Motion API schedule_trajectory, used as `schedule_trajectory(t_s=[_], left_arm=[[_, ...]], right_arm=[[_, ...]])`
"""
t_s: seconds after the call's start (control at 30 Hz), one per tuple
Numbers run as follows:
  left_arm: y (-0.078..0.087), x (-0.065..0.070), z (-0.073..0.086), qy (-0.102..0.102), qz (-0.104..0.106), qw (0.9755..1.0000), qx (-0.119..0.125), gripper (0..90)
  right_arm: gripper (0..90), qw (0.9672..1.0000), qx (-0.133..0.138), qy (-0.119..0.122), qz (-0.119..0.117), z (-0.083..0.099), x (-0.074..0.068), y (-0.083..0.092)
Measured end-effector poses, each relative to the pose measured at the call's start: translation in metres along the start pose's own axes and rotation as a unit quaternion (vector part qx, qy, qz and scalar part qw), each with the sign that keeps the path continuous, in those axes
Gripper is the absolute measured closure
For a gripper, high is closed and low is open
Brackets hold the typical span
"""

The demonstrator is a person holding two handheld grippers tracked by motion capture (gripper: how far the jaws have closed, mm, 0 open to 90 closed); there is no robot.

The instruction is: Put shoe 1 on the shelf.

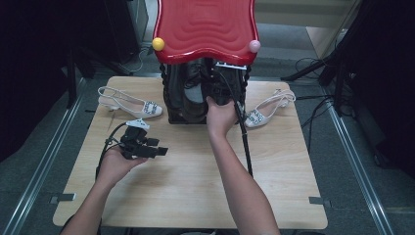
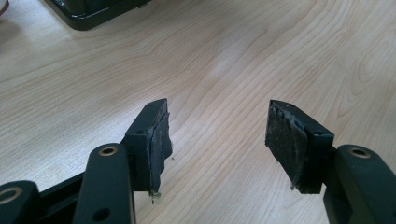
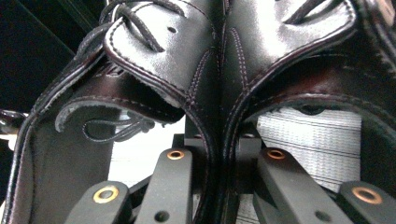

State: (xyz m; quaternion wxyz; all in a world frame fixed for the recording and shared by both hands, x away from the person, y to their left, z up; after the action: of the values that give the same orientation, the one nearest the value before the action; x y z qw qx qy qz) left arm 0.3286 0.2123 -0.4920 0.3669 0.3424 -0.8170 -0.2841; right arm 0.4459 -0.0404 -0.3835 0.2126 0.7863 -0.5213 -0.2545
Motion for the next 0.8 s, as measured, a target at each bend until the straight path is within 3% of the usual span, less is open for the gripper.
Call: schedule_trajectory(t_s=[0.03, 0.33, 0.8], left_arm=[[0.0000, 0.0000, 0.0000, 0.000, 0.001, 1.0000, 0.000, 39.9], [0.0004, -0.0010, -0.0001, 0.002, 0.002, 1.0000, 0.000, 40.0], [0.0007, -0.0007, -0.0004, 0.003, 0.002, 1.0000, 0.001, 39.9]], right_arm=[[81.0, 0.9997, 0.012, 0.022, 0.007, -0.0007, 0.0025, -0.0025], [73.4, 0.9993, -0.002, 0.037, 0.004, -0.0001, -0.0070, -0.0092], [60.6, 0.9978, -0.003, 0.052, -0.041, -0.0016, -0.0003, -0.0047]])
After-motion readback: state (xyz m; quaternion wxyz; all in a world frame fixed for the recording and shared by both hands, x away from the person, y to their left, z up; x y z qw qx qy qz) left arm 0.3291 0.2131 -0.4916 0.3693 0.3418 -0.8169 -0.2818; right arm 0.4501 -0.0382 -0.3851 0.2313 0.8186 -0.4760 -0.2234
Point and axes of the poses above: each handheld gripper's, and its own axes: y roughly backward along the jaws, z roughly out of its underside, x roughly to its right, the point moved 1 cm from there along -y, roughly forward along the jaws, and after that the axes turned 12 degrees about y, right-handed, at the moved point
